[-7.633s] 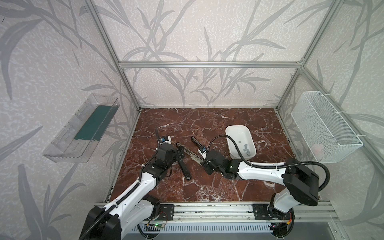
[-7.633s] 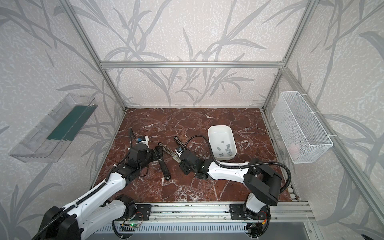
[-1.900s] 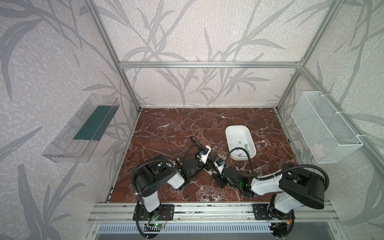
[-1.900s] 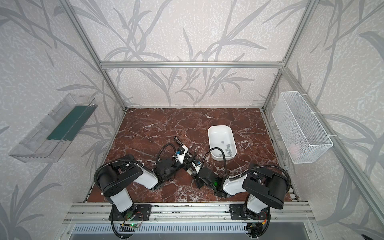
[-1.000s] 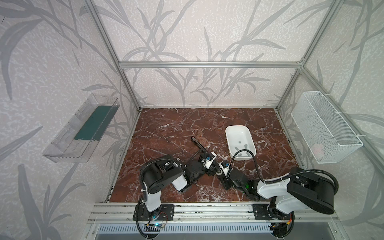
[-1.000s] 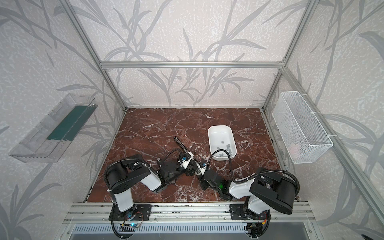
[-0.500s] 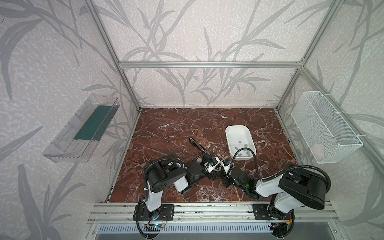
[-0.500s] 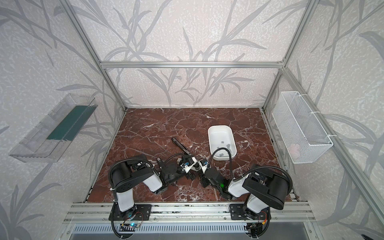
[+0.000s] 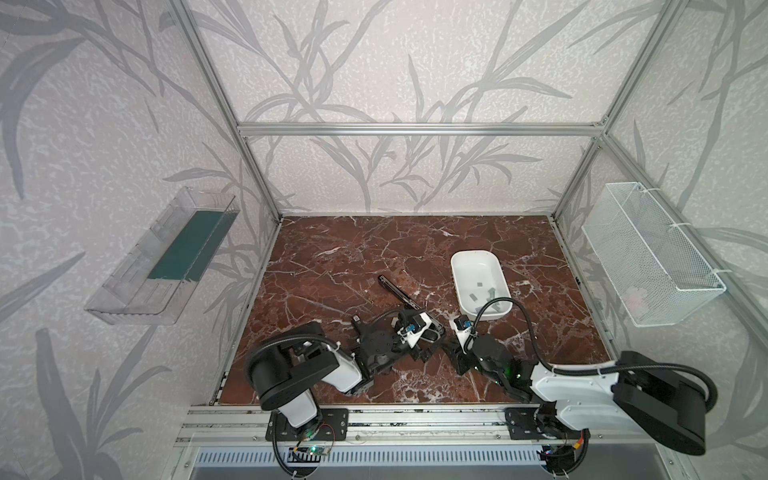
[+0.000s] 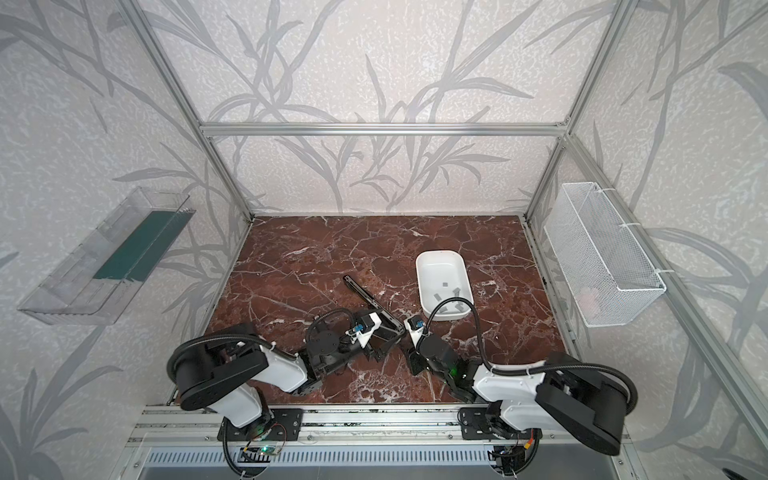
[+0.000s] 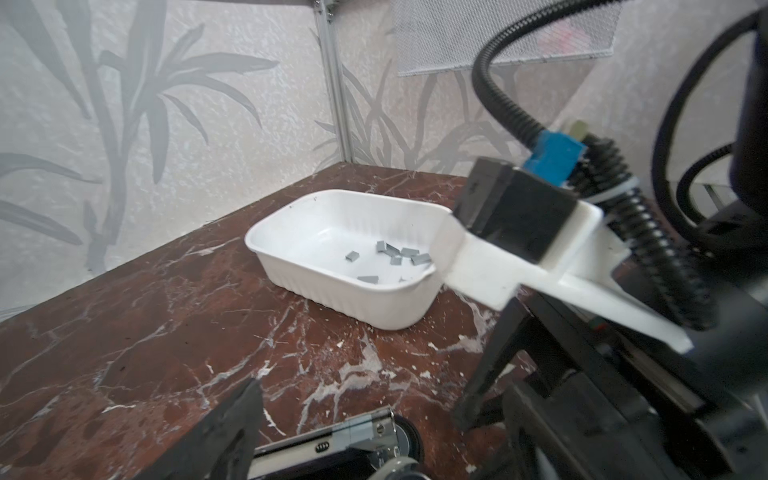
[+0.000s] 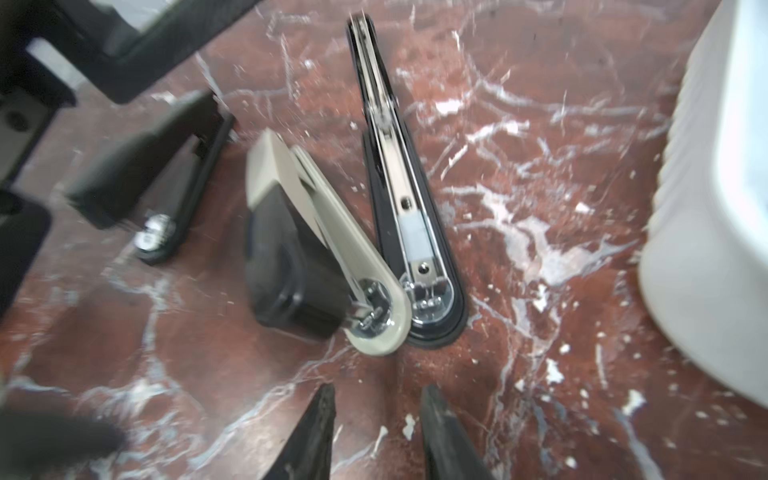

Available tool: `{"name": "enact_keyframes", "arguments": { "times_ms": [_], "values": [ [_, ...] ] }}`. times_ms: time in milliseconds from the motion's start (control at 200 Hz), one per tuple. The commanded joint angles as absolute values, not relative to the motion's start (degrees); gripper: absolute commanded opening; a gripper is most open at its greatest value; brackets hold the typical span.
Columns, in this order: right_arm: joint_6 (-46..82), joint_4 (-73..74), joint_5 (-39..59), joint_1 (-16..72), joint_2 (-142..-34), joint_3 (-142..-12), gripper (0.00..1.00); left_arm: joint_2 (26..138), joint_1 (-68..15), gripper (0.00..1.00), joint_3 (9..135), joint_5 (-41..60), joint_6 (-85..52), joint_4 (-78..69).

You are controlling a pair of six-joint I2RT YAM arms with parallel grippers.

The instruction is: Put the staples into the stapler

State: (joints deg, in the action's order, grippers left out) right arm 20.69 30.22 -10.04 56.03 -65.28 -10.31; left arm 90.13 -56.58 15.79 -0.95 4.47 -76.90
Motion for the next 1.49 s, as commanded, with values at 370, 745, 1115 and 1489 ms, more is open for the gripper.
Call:
{"name": "enact_keyframes", "arguments": {
  "times_ms": [370,745,1115,1489],
  "values": [
    [18.9,12.9,-9.3,55.7,-62.8,-24.4,0.31,74.9,-56.6,0.33,23.5,-18.6,-18.2,-42.0],
    [24.8,14.9,-4.8,55.7,-79.6,-30.7,0.35,78.2,-56.4,0.34,23.5,-21.6,-21.3,-39.7],
    [37.8,20.1,-2.3,56.3,-84.3,-29.4,0.34,78.9,-55.5,0.35,24.0,-20.3,-22.1,-37.4],
    [42.1,20.8,-2.0,57.1,-84.5,-28.7,0.29,81.6,-55.4,0.35,23.5,-18.8,-24.0,-38.8]
  ]
}}
